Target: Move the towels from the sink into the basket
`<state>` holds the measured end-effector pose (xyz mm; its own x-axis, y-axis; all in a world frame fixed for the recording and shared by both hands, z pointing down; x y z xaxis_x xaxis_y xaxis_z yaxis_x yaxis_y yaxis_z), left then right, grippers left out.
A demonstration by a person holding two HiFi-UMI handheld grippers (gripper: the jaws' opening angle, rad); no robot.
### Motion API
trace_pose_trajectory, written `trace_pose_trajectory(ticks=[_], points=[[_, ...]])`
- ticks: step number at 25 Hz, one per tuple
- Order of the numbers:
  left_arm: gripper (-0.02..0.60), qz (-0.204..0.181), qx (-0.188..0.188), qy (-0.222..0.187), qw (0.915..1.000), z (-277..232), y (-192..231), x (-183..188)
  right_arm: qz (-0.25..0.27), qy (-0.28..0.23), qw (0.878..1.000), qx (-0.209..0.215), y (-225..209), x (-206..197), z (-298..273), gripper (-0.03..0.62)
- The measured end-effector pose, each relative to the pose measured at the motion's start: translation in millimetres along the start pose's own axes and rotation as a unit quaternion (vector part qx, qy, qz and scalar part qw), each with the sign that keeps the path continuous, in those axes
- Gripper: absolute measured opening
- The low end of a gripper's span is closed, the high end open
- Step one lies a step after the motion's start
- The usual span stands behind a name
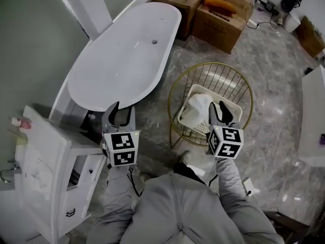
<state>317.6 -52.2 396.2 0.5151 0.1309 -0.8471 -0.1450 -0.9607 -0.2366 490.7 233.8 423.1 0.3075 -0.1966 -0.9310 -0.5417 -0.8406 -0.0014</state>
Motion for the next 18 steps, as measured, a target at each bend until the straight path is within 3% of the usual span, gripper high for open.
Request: trace_pose_trajectory(ticks=[10,18], points=[[0.23,0.041,0.089,-0.012,0.9951,123.2,112.2,-69.1,0.033,-0.056,0.995,0.079,154.1,31.5,41.0,0.112],[0.232,0.073,0.173,-0.014,0.9821,223.2,181.7,-132.1,0.059,-0.078,0.983,0.157,277.0,36.2,67.0,0.112]])
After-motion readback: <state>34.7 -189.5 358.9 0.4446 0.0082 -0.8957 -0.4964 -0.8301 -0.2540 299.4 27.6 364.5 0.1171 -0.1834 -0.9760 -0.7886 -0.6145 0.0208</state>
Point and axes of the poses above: the fingertips, and each gripper's own axes: z backward along the fingers, y to its left, x out of its top, the point moved 6 cm from there along z, backward along the fingers, and after that the axes turned 7 degrees about -x, right-handed, at the moved point
